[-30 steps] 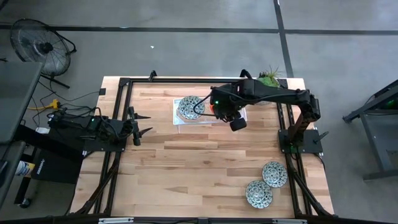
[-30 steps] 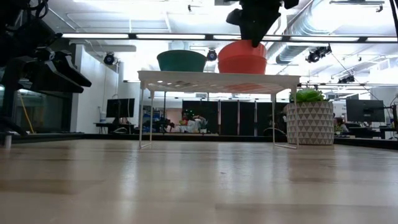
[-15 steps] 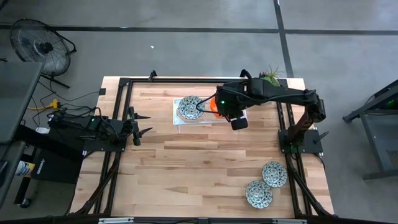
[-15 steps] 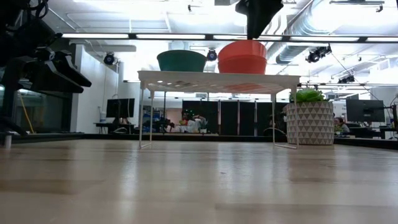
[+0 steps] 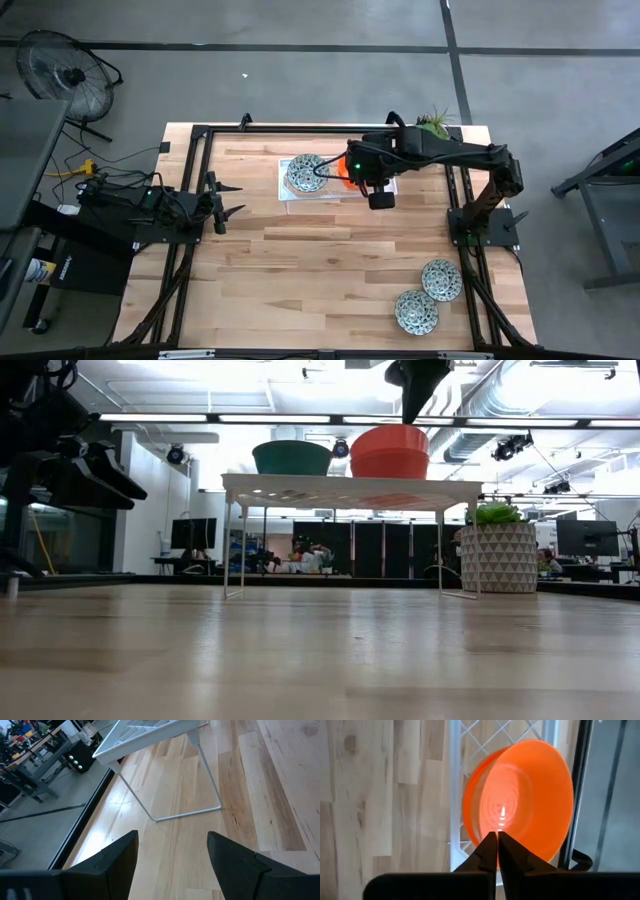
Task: Pick & Place Mini bowls
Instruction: Stack the orange bowl on top of the other orange bowls on the shelf
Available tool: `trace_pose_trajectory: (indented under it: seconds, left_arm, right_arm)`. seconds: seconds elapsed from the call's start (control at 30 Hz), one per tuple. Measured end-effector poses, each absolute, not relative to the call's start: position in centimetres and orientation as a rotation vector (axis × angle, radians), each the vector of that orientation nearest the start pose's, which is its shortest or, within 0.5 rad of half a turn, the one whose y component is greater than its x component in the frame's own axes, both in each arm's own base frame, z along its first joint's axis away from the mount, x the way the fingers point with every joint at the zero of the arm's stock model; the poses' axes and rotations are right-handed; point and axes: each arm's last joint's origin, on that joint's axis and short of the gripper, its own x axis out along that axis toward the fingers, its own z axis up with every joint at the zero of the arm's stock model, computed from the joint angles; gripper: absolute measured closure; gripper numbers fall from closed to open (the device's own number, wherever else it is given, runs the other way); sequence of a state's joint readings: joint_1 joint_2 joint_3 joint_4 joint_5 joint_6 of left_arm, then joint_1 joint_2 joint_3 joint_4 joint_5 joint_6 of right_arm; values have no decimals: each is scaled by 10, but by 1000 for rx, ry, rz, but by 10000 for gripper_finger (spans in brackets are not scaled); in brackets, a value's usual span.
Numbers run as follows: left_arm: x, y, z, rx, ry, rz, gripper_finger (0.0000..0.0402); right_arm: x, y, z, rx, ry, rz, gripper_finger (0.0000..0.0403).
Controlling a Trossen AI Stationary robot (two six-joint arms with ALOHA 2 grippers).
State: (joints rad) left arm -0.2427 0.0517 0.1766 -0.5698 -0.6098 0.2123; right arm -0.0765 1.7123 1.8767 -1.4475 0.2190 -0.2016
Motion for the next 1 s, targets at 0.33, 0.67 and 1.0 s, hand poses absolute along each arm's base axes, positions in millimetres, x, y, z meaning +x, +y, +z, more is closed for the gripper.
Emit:
trace_pose_trajectory:
  seconds: [0.33,0.67,1.0]
  left_arm:
    - [76,-2,168,392,446,317,169]
    - [76,-2,168,392,446,317,169]
    - [76,-2,168,392,446,317,169]
  right_arm:
    - [318,-30,355,-246,1338,-120,402]
    - [323,-32,351,-277,1299,-137,402]
    - [325,-24,355,-242,1248,-114,403]
